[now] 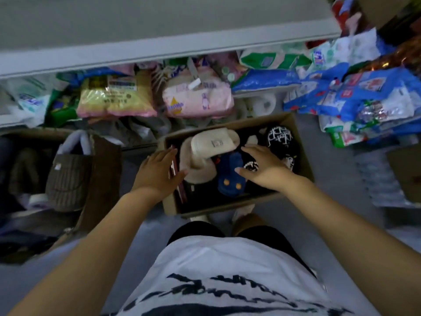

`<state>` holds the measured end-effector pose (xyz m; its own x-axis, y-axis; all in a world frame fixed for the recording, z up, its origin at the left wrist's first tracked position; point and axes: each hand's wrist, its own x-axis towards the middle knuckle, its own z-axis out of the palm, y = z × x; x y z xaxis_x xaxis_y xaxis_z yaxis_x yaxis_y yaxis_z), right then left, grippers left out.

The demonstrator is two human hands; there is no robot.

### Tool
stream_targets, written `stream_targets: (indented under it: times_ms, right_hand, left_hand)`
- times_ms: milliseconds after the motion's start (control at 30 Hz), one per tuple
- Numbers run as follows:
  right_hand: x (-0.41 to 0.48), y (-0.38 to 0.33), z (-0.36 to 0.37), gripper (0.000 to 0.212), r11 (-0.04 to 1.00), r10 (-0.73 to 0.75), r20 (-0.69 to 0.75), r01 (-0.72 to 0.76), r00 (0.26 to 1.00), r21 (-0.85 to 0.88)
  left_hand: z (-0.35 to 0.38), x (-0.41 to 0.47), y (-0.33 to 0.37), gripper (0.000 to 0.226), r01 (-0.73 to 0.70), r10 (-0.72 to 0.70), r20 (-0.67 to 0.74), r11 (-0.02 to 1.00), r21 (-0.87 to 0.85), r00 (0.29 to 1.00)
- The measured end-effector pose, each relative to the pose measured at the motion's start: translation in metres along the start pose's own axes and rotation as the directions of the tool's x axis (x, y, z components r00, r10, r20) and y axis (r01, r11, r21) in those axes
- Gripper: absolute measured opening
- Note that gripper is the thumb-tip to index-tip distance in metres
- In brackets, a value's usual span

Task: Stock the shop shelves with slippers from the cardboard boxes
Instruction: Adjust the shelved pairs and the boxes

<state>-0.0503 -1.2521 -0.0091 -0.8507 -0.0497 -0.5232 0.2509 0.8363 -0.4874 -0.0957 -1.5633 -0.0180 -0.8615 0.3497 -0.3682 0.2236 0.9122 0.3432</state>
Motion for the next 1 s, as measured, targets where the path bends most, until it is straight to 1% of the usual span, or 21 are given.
stream_targets:
  times_ms: [167,233,333,433,500,600,633,667,700,733,767,800,833,867,900,933,967,1000]
  right_hand:
    - [0.019,0.019,0.025,0.075,0.999,0.012,0.124,-0.016,0.992,0.03]
    - [0.029,0.03,0.034,0.075,1.0,0.016,0.161,-0.017,0.987,0.003]
    - [0.043,0.053,0.049,0.075,0.998,0.039,0.225,-0.028,0.974,-0.054]
    - [0.052,0.077,0.058,0.065,0.997,0.042,0.272,-0.022,0.961,-0.077]
    - [0.053,0.094,0.056,0.061,0.996,0.054,0.261,-0.034,0.964,-0.079]
    - [0.056,0.125,0.048,0.057,0.987,0.132,0.215,-0.108,0.968,-0.118]
    - [0.057,0.133,0.045,0.048,0.984,0.167,0.187,-0.15,0.968,-0.099]
    - [0.058,0.143,0.044,0.035,0.975,0.223,0.154,-0.217,0.963,-0.05]
    - [0.06,0.152,0.04,0.029,0.952,0.298,0.129,-0.304,0.946,0.025]
    - [0.062,0.159,0.037,0.034,0.9,0.392,0.12,-0.407,0.912,0.156]
    - [0.063,0.164,0.033,0.039,0.784,0.512,0.143,-0.529,0.847,0.326]
    - [0.064,0.167,0.028,0.04,0.607,0.603,0.195,-0.604,0.773,0.517]
    - [0.066,0.17,0.023,0.045,0.402,0.648,0.273,-0.624,0.711,0.67]
    - [0.07,0.175,0.02,0.059,0.216,0.652,0.338,-0.593,0.679,0.776]
    - [0.075,0.18,0.019,0.078,0.076,0.644,0.38,-0.551,0.663,0.831]
    - [0.079,0.182,0.017,0.089,-0.043,0.631,0.413,-0.502,0.656,0.864]
    - [0.083,0.181,0.015,0.085,-0.108,0.626,0.414,-0.452,0.661,0.885]
    - [0.088,0.181,0.014,0.072,-0.167,0.625,0.413,-0.404,0.662,0.9]
  left_hand:
    - [0.042,-0.006,0.003,0.068,0.074,-0.069,0.108,0.996,-0.04,0.992]
    - [0.06,-0.003,0.011,0.07,0.11,-0.098,0.16,0.992,-0.068,0.982]
    - [0.081,0.011,0.027,0.074,0.142,-0.113,0.276,0.986,-0.088,0.954]
    - [0.098,0.034,0.039,0.077,0.188,-0.153,0.282,0.976,-0.105,0.947]
    - [0.11,0.048,0.047,0.076,0.256,-0.21,0.284,0.957,-0.133,0.935]
    - [0.127,0.062,0.056,0.072,0.327,-0.283,0.281,0.937,-0.124,0.917]
    - [0.129,0.064,0.057,0.071,0.341,-0.302,0.272,0.934,-0.109,0.914]
    - [0.131,0.065,0.057,0.07,0.349,-0.314,0.263,0.932,-0.1,0.913]
    - [0.134,0.067,0.058,0.069,0.356,-0.324,0.254,0.929,-0.095,0.912]
    - [0.135,0.068,0.058,0.069,0.361,-0.33,0.243,0.928,-0.093,0.912]
    - [0.136,0.068,0.06,0.067,0.364,-0.336,0.234,0.927,-0.092,0.912]
    - [0.136,0.067,0.061,0.066,0.365,-0.339,0.226,0.927,-0.088,0.913]
    - [0.137,0.066,0.063,0.064,0.367,-0.341,0.221,0.926,-0.086,0.914]
    - [0.137,0.065,0.064,0.063,0.368,-0.343,0.218,0.926,-0.084,0.914]
    - [0.137,0.064,0.066,0.061,0.371,-0.346,0.214,0.925,-0.087,0.914]
    - [0.137,0.063,0.067,0.061,0.377,-0.352,0.211,0.921,-0.095,0.912]
    - [0.137,0.062,0.07,0.059,0.385,-0.358,0.208,0.917,-0.107,0.91]
    - [0.136,0.062,0.073,0.058,0.394,-0.365,0.206,0.911,-0.12,0.908]
